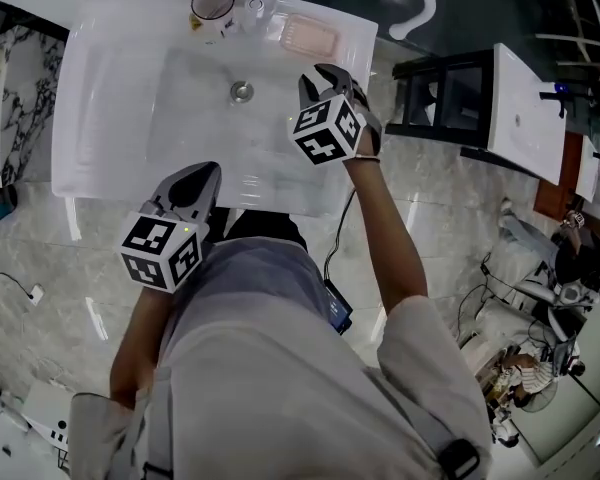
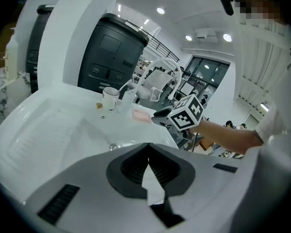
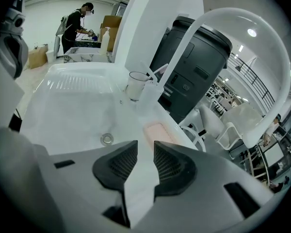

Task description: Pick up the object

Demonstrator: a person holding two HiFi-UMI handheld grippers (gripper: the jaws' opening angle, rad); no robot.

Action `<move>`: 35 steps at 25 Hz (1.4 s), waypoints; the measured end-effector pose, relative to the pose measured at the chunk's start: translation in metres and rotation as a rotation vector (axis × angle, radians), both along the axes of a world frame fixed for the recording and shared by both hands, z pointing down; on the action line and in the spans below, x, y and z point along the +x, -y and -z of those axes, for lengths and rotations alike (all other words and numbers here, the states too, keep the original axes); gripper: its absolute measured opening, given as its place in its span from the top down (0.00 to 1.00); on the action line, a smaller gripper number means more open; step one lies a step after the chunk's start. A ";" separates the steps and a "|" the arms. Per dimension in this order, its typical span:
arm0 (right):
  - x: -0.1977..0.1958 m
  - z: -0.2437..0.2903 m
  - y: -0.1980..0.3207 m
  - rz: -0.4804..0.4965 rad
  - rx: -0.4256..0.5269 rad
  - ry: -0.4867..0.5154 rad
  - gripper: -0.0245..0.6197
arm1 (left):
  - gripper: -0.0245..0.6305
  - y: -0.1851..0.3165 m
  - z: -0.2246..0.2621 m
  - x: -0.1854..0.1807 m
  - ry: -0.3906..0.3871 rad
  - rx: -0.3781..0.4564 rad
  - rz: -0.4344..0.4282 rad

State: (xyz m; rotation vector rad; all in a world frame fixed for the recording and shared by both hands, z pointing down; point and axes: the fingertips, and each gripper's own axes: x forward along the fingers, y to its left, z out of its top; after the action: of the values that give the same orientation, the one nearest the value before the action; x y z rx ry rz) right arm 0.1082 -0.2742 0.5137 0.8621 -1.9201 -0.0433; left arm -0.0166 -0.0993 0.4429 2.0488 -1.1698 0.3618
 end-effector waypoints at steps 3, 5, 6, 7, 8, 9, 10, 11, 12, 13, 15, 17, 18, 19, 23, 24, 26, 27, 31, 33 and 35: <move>0.000 -0.008 0.007 0.001 -0.003 -0.016 0.81 | 0.96 0.001 -0.002 0.000 -0.001 -0.002 0.003; -0.001 -0.013 0.011 0.004 -0.002 -0.030 0.80 | 0.96 0.002 -0.002 -0.001 0.001 -0.002 0.004; -0.002 -0.015 0.013 0.005 -0.001 -0.038 0.80 | 0.96 0.002 -0.003 -0.001 0.002 -0.003 0.005; -0.002 -0.018 0.015 0.007 0.000 -0.047 0.80 | 0.96 0.001 -0.003 -0.001 0.002 -0.004 0.007; -0.001 -0.021 0.016 0.009 0.001 -0.056 0.80 | 0.96 0.000 -0.004 -0.001 0.002 -0.007 0.009; -0.001 -0.023 0.017 0.011 0.001 -0.064 0.79 | 0.96 -0.001 -0.005 -0.002 0.003 -0.010 0.011; -0.001 -0.026 0.019 0.012 0.000 -0.070 0.79 | 0.96 -0.001 -0.005 -0.003 0.005 -0.012 0.012; -0.001 -0.028 0.021 0.013 -0.001 -0.076 0.79 | 0.96 -0.001 -0.006 -0.003 0.007 -0.014 0.014; -0.001 -0.030 0.023 0.014 -0.001 -0.083 0.79 | 0.96 -0.001 -0.006 -0.003 0.009 -0.015 0.016; -0.001 -0.032 0.025 0.017 0.001 -0.094 0.79 | 0.96 0.000 -0.006 -0.003 0.009 -0.017 0.018; 0.001 -0.036 0.030 0.029 0.015 -0.128 0.79 | 0.96 0.000 -0.007 -0.003 0.008 -0.019 0.023; 0.001 -0.040 0.034 0.042 0.031 -0.161 0.79 | 0.96 0.000 -0.008 -0.004 0.007 -0.025 0.030; 0.000 -0.042 0.035 0.048 0.034 -0.173 0.79 | 0.96 -0.001 -0.009 -0.005 0.007 -0.028 0.033; -0.001 -0.044 0.037 0.054 0.032 -0.182 0.78 | 0.96 -0.001 -0.010 -0.006 0.007 -0.030 0.034; -0.007 -0.055 0.044 0.086 0.018 -0.213 0.77 | 0.96 -0.003 -0.012 -0.004 0.011 -0.040 0.030; -0.007 -0.058 0.046 0.093 0.018 -0.223 0.77 | 0.96 -0.003 -0.012 -0.004 0.011 -0.042 0.030; -0.008 -0.063 0.052 0.104 0.025 -0.244 0.77 | 0.96 -0.004 -0.014 -0.002 0.012 -0.045 0.032; -0.008 -0.066 0.054 0.109 0.027 -0.252 0.77 | 0.96 -0.005 -0.015 -0.002 0.013 -0.047 0.031; -0.008 -0.075 0.060 0.135 0.032 -0.296 0.77 | 0.96 -0.008 -0.017 0.000 0.014 -0.058 0.032; -0.007 -0.078 0.063 0.145 0.037 -0.320 0.77 | 0.96 -0.007 -0.018 -0.001 0.012 -0.061 0.040; -0.006 -0.080 0.066 0.149 0.040 -0.336 0.77 | 0.96 -0.007 -0.018 -0.002 0.011 -0.063 0.048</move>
State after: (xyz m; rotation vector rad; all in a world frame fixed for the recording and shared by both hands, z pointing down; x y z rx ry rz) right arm 0.1026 -0.3398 0.5940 0.6875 -1.6670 -0.2987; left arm -0.0189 -0.0925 0.4610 1.9635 -1.1974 0.3820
